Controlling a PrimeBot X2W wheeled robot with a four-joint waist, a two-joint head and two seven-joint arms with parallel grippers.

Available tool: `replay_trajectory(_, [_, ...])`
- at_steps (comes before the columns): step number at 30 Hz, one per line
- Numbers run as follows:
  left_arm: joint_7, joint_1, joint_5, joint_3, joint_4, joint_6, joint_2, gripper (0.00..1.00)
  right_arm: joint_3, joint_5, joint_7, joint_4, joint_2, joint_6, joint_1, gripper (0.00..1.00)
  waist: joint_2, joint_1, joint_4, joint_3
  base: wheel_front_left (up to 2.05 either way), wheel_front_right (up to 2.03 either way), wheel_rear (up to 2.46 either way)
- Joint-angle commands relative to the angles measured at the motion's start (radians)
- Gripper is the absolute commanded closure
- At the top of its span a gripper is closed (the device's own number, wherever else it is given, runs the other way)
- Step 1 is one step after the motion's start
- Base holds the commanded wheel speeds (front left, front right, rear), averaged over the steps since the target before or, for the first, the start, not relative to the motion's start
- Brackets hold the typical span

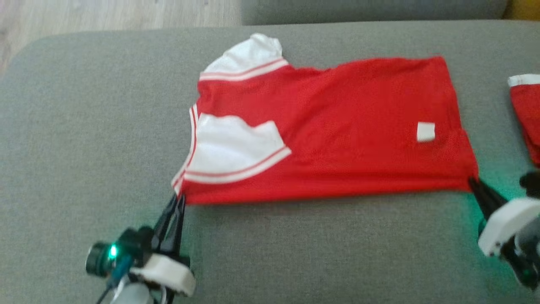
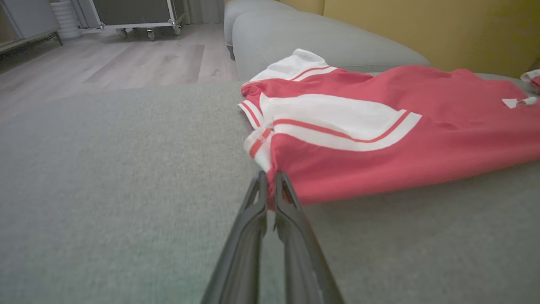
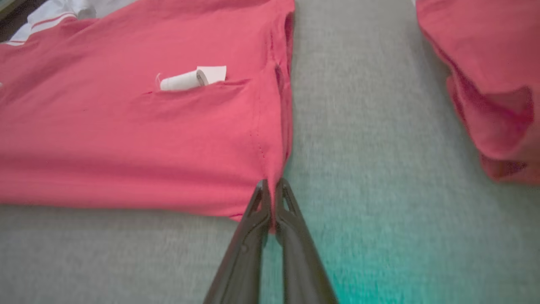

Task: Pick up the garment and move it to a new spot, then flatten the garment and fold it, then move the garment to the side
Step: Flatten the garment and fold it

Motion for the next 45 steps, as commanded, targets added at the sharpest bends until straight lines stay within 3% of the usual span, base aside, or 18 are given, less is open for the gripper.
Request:
replay_trajectory(1, [-0.005, 0.021, -0.019, 0.031, -0.046, 0.004, 0.039, 1.0, 0.0, 0.011, -0.003, -0.034, -0.055, -0.001, 0.048, 1.0, -0.0001, 0.0001, -0.001, -0.017, 0.0, 0.0, 0.0])
replay_trajectory(10, [0.062, 0.222, -0.046, 0.006, -0.2, 0.037, 0.06, 1.0, -0.081, -0.018, 0.006, -0.171, -0.082, -0.001, 0.277, 1.0, -0.0001, 0.0001, -0.014, -0.045, 0.0, 0.0, 0.0])
replay_trajectory(21, [0.149, 0.285, -0.074, 0.0, -0.311, 0.054, 0.084, 1.0, -0.206, -0.094, 0.063, -0.27, -0.043, -0.001, 0.37, 1.0, -0.0001, 0.0001, -0.021, -0.039, 0.0, 0.0, 0.0])
replay_trajectory(22, [0.165, 0.287, -0.083, -0.002, -0.316, 0.051, 0.085, 0.97, -0.218, -0.101, 0.068, -0.279, -0.039, -0.001, 0.375, 0.67, -0.0001, 0.0001, -0.021, -0.036, 0.0, 0.0, 0.0])
replay_trajectory(23, [0.183, 0.289, -0.093, -0.003, -0.321, 0.048, 0.084, 0.73, -0.231, -0.112, 0.068, -0.287, -0.035, -0.001, 0.379, 0.12, -0.0001, 0.0001, -0.021, -0.033, 0.0, 0.0, 0.0])
replay_trajectory(24, [0.197, 0.289, -0.099, -0.004, -0.327, 0.048, 0.084, 0.37, -0.248, -0.125, 0.065, -0.293, -0.031, -0.001, 0.381, 0.0, -0.0001, 0.0001, -0.02, -0.029, 0.0, 0.0, 0.0])
replay_trajectory(25, [0.207, 0.286, -0.101, -0.005, -0.335, 0.049, 0.084, 0.0, -0.262, -0.138, 0.062, -0.3, -0.025, -0.001, 0.382, 0.0, -0.0001, 0.0001, -0.019, -0.025, 0.0, 0.0, 0.0])
replay_trajectory(29, [0.246, 0.268, -0.096, -0.009, -0.392, 0.061, 0.092, 0.0, -0.303, -0.182, 0.059, -0.34, -0.007, -0.001, 0.382, 0.0, -0.0001, 0.0001, -0.023, -0.006, 0.0, 0.0, 0.0])
replay_trajectory(33, [0.275, 0.182, -0.071, 0.014, -0.465, 0.059, 0.135, 0.0, -0.338, -0.208, 0.054, -0.398, 0.003, -0.001, 0.369, 0.0, -0.0001, 0.0001, -0.029, 0.027, 0.0, 0.0, 0.0])
replay_trajectory(38, [0.362, -0.056, -0.044, 0.038, -0.494, -0.005, 0.212, 0.0, -0.355, -0.238, 0.07, -0.466, 0.02, -0.001, 0.33, 0.0, -0.0001, 0.0001, -0.05, 0.088, 0.0, 0.0, 0.0])
replay_trajectory(42, [0.463, -0.278, -0.085, 0.031, -0.423, -0.089, 0.242, 0.0, -0.349, -0.253, 0.082, -0.51, 0.028, -0.001, 0.288, 0.0, -0.0001, 0.0001, -0.081, 0.153, 0.0, 0.0, 0.0])
replay_trajectory(45, [0.54, -0.434, -0.143, 0.005, -0.345, -0.119, 0.249, 0.0, -0.335, -0.257, 0.089, -0.531, 0.033, -0.001, 0.261, 0.0, -0.0001, 0.0001, -0.102, 0.193, 0.0, 0.0, 0.0])
